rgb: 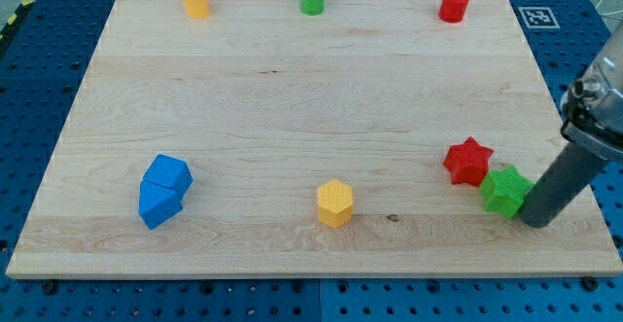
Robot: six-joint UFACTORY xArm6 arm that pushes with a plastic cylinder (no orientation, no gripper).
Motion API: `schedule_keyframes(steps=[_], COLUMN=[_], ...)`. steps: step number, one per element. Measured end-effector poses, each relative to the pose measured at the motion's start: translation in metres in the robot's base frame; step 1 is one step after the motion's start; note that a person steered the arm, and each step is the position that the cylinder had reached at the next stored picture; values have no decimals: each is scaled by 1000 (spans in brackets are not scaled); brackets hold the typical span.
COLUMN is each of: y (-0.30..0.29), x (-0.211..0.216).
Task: Move the red star towards the top right of the board
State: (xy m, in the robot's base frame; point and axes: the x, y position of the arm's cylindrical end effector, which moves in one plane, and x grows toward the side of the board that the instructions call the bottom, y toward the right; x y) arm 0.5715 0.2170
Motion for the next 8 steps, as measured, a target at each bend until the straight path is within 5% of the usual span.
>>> schedule_keyframes(steps=[4,8], y=[-60,-98], x=[23,-43])
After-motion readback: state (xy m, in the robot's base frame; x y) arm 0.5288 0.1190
